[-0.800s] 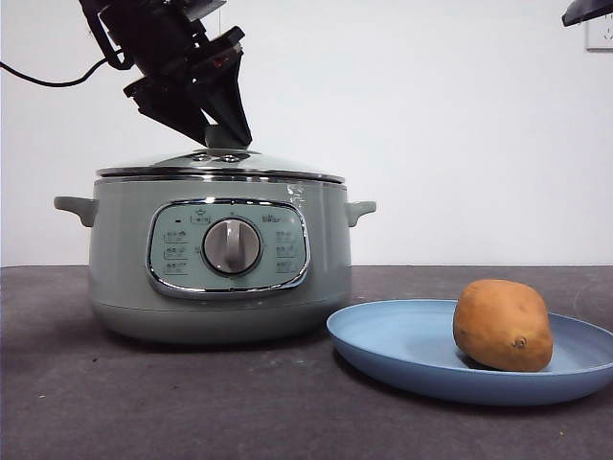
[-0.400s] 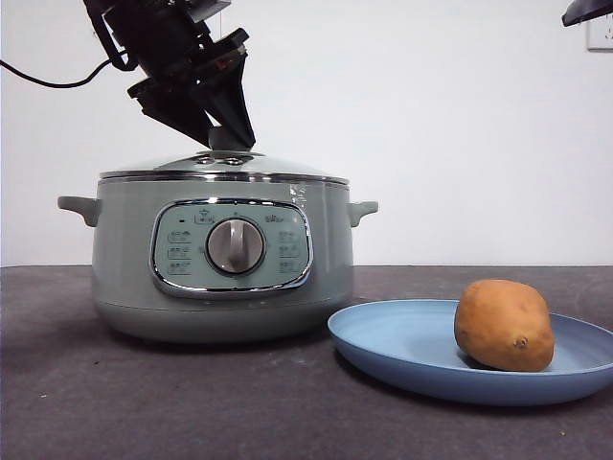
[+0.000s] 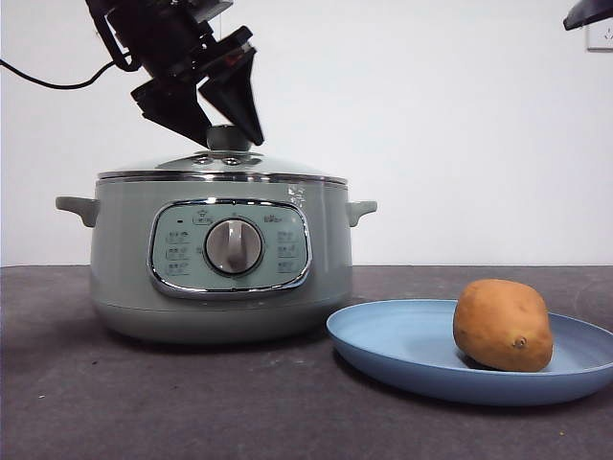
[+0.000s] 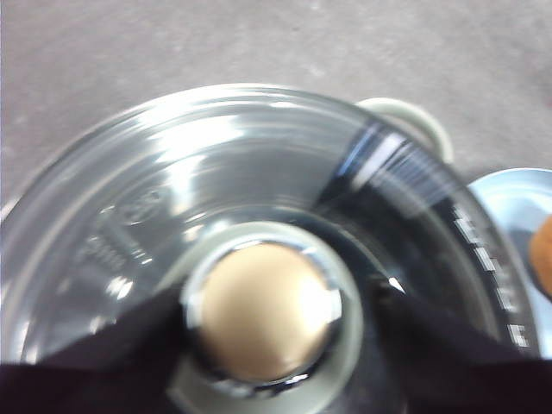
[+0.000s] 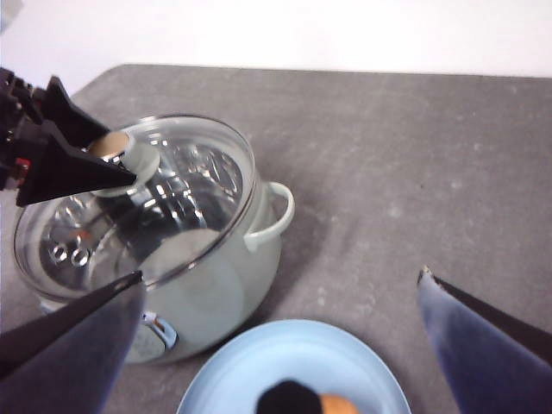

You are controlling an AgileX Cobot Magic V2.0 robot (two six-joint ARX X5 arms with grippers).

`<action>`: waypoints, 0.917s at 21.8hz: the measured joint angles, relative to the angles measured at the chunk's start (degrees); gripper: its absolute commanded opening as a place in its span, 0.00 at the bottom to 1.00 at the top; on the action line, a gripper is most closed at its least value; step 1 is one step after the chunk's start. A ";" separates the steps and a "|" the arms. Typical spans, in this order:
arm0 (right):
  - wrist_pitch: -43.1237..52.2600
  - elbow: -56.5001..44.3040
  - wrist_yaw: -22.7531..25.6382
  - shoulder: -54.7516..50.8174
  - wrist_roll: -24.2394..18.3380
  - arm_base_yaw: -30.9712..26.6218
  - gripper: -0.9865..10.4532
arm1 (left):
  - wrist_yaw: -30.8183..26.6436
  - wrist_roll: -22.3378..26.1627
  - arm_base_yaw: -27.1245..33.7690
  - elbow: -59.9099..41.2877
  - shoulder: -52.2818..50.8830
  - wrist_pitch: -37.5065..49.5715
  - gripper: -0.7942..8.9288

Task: Take the potato out from the steamer,put the potato on the plate,close the lid

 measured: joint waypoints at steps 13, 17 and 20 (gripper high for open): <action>-4.20 0.00 -4.26 0.00 0.00 0.00 0.55 | 0.28 -0.48 -0.33 -0.07 -8.81 -3.72 0.63; -6.14 0.00 -8.33 0.00 0.02 0.00 0.55 | 0.42 -0.48 -0.33 -0.07 -14.60 -8.11 0.63; -9.60 0.00 -11.96 0.00 0.02 0.02 0.55 | 0.55 -0.48 -0.33 -0.07 -18.82 -13.62 0.63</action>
